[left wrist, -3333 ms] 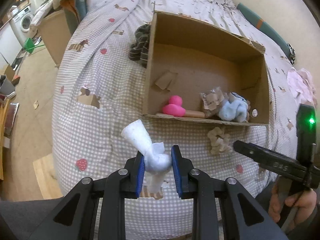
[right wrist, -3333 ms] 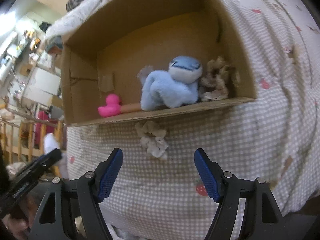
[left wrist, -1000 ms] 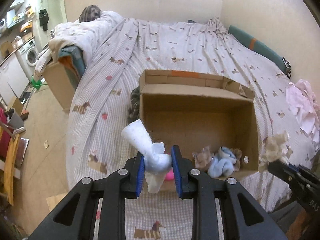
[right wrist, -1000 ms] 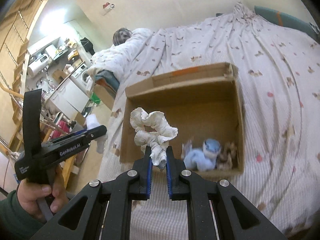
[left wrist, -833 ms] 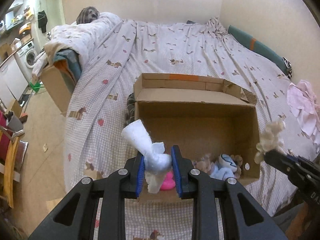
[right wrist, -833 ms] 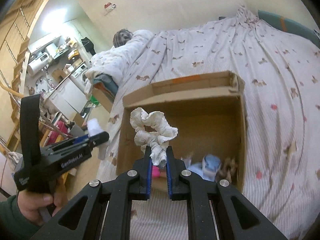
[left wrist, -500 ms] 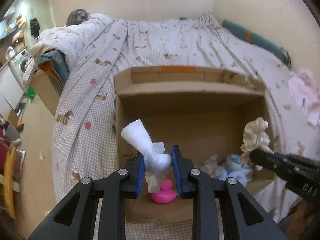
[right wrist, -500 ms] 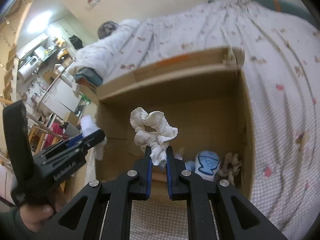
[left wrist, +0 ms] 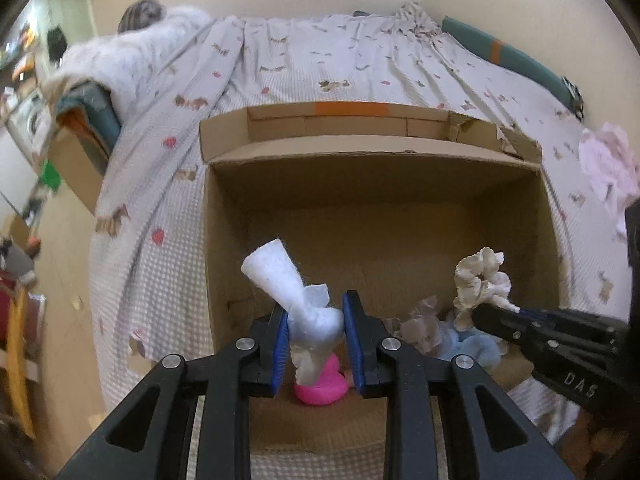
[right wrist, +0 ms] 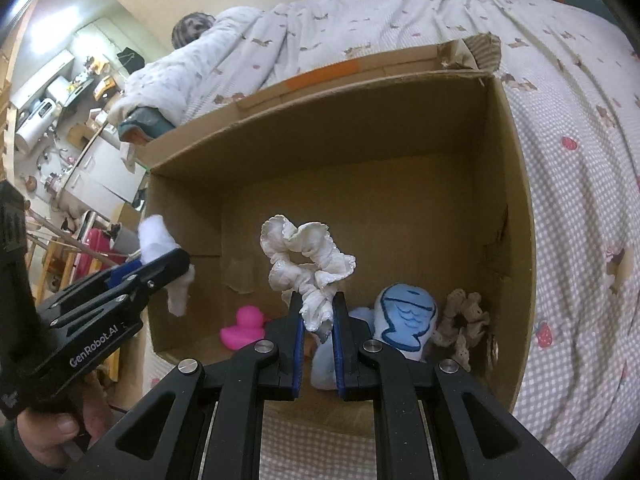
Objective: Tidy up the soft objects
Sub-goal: 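Lift and carry the bottle and crumpled paper over the box with both grippers, then release the bottle and paper into the box and open both grippers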
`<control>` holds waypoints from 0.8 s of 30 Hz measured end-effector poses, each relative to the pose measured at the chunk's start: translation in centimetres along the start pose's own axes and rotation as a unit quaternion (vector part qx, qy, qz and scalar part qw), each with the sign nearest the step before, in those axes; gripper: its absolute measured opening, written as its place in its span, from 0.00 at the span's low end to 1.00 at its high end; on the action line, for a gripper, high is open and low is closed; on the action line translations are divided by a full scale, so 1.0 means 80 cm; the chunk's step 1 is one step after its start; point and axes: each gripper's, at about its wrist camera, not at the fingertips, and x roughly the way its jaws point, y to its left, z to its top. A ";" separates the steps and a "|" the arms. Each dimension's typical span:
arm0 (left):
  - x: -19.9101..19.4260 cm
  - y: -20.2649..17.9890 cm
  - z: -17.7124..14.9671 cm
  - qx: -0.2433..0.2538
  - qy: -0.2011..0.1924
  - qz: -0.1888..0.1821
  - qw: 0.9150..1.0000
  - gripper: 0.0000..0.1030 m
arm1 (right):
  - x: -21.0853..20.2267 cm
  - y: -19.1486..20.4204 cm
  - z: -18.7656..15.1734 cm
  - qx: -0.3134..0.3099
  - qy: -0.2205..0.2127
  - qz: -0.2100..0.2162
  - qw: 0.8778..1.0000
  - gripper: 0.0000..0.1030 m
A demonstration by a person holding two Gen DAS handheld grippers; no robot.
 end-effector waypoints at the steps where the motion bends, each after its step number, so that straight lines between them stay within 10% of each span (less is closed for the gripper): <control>1: 0.001 -0.001 -0.001 0.001 0.001 0.001 1.000 0.23 | 0.002 -0.002 0.000 0.005 0.003 0.000 1.000 0.14; 24: 0.014 0.012 -0.005 -0.026 0.025 -0.008 0.999 0.24 | 0.023 -0.003 -0.001 0.022 0.018 -0.002 1.000 0.14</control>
